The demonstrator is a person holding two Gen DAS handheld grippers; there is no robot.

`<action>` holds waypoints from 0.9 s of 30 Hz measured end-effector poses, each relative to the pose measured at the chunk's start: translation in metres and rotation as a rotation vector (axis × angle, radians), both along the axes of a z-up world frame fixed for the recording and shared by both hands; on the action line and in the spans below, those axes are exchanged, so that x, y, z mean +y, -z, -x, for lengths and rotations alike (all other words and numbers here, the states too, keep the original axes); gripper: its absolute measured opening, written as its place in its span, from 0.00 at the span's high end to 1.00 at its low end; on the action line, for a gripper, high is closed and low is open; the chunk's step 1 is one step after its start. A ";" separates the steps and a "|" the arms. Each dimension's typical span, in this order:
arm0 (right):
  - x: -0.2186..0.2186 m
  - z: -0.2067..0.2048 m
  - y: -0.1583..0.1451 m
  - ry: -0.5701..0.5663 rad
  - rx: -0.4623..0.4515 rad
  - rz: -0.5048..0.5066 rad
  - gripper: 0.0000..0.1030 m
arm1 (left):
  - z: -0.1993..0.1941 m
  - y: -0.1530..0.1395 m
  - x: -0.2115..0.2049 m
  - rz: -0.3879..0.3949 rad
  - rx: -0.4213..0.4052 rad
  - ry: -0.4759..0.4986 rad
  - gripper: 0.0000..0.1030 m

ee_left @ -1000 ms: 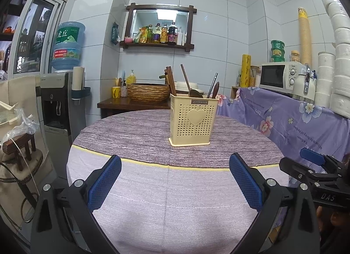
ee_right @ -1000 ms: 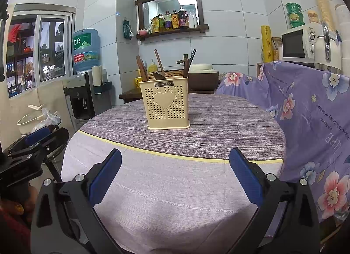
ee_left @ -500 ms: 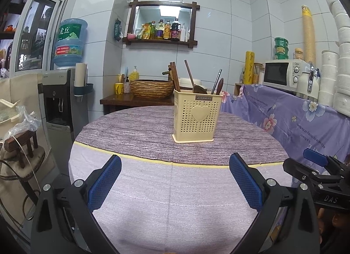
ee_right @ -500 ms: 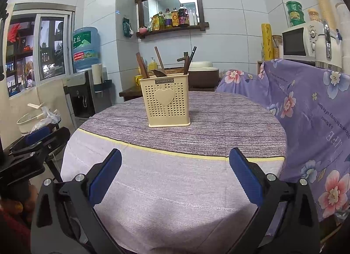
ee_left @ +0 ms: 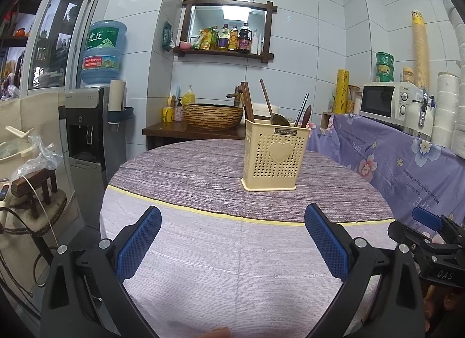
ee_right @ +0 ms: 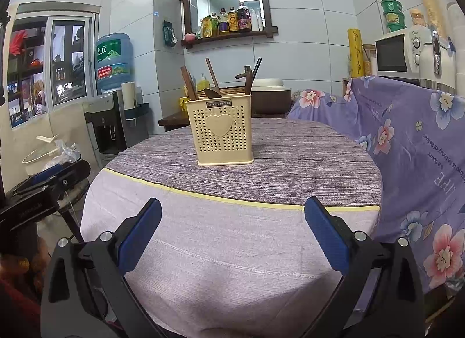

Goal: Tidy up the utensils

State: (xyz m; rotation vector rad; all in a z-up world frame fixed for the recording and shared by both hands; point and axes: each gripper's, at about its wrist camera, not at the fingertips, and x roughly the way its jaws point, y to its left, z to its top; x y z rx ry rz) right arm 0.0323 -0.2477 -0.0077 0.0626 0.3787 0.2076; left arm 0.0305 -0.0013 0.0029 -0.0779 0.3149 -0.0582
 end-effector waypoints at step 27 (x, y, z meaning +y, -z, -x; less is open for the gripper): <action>0.001 -0.004 0.005 0.001 0.021 0.004 0.06 | -0.004 0.004 -0.004 -0.012 0.024 0.001 0.05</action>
